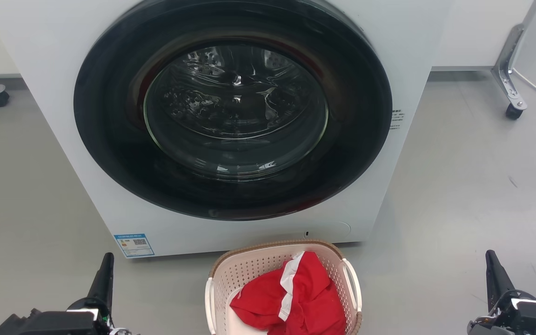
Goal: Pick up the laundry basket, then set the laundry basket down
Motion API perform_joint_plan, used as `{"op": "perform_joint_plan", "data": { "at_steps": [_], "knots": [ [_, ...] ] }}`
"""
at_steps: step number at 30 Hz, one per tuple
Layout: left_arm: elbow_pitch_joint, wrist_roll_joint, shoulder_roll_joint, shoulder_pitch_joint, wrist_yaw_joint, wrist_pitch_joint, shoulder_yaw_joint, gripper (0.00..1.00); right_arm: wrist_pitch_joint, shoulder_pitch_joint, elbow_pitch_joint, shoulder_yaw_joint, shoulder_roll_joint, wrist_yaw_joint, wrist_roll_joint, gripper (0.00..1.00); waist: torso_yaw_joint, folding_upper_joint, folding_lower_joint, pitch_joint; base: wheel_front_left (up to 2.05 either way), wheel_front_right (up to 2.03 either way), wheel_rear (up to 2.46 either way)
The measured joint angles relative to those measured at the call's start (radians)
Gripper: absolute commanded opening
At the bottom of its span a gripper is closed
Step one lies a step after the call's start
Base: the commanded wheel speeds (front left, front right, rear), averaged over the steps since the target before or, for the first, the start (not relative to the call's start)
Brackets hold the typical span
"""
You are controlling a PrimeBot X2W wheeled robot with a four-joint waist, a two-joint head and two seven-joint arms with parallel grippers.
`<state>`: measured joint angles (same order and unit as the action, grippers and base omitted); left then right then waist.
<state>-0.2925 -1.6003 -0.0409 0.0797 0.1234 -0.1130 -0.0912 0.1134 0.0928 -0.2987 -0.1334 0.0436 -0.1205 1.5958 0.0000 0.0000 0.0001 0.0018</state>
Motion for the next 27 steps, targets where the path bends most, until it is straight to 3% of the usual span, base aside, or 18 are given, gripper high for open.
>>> {"op": "perform_joint_plan", "data": {
  "at_steps": [27],
  "knots": [
    [-0.001,0.000,0.000,0.000,0.000,0.000,0.000,0.00,0.000,0.000,0.000,0.000,0.000,0.000,0.001,0.00,0.000,0.0001,0.0000,0.000,0.00,0.00,0.00]
  ]
}}
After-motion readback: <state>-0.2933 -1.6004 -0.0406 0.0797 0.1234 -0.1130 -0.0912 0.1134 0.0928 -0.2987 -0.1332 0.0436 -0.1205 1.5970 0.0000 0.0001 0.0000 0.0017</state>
